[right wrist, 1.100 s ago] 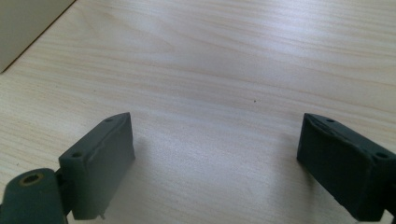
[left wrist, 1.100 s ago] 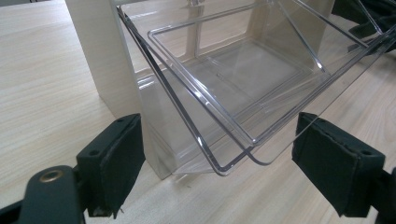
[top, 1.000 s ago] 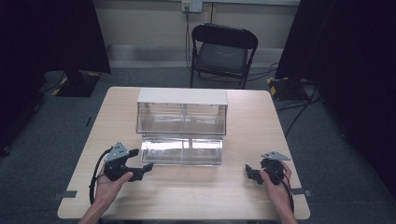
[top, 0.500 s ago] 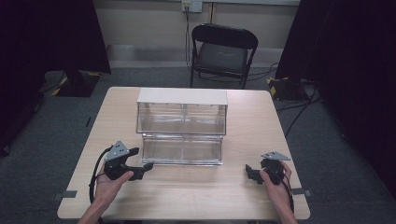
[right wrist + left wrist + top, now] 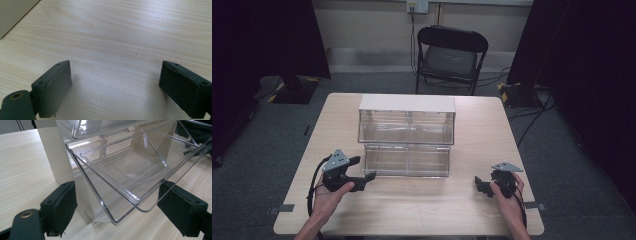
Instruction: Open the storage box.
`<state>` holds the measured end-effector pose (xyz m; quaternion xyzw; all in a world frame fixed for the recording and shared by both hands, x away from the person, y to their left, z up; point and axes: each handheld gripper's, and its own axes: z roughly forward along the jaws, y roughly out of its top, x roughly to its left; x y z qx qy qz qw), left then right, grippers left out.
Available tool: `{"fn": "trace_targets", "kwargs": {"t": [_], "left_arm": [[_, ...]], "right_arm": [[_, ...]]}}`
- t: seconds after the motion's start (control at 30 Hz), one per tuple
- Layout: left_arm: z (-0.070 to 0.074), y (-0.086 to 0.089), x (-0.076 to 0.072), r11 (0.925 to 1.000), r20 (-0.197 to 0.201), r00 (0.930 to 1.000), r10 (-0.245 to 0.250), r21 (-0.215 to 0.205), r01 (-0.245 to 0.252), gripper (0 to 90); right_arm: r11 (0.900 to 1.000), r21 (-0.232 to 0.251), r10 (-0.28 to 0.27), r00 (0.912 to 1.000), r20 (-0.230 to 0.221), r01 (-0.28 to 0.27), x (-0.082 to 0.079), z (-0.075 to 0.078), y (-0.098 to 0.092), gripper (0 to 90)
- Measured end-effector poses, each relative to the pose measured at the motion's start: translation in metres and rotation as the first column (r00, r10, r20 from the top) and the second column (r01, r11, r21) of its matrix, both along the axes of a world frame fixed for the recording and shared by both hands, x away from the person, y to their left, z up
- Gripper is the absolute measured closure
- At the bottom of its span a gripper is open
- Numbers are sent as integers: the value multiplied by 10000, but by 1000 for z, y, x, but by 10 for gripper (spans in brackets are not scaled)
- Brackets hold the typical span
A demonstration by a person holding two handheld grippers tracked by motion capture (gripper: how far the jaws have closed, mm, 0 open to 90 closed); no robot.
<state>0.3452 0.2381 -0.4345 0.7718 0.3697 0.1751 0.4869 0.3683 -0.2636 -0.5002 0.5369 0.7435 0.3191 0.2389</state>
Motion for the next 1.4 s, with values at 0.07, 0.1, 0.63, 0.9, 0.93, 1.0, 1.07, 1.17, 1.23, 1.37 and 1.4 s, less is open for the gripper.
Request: {"fn": "trace_targets", "kwargs": {"t": [0.07,0.1,0.63,0.9,0.93,1.0,1.07,1.17,1.23,1.37,1.4], "left_arm": [[0,0,-1,10000,-1,10000,31,-72,-31,158],[0,0,-1,10000,34,10000,37,-43,-37,158],[6,0,-2,10000,221,9997,54,-58,-53,160],[8,0,-2,9999,175,9998,89,-90,-88,160],[8,0,-2,9999,157,9998,92,-109,-90,160],[8,0,-2,9999,133,9999,89,-97,-88,159],[8,0,-3,9999,132,9999,87,-76,-86,159],[9,1,-3,9999,136,9999,65,-95,-64,159],[9,1,-2,10000,195,9998,59,-69,-57,157],[10,-1,-1,9999,160,9998,82,-121,-80,158],[10,-1,0,9999,180,9998,67,-147,-64,158]], "right_arm": [[10000,2,1,10000,1,-1,0,0,0,102],[10000,0,1,10000,1,-1,0,0,0,101],[10000,-3,7,10000,4,-7,0,0,0,102],[10000,2,1,10000,0,-1,0,0,0,102],[10000,0,2,10000,1,-2,0,0,0,101],[10000,-1,0,10000,1,0,0,0,0,102],[10000,-1,2,10000,1,-2,0,0,0,102],[10000,1,0,10000,1,0,0,0,0,102],[10000,1,1,10000,1,-1,0,0,0,102],[10000,-21,-17,10000,5,17,0,0,0,99],[10000,-25,-15,10000,8,15,0,0,0,99]]}}
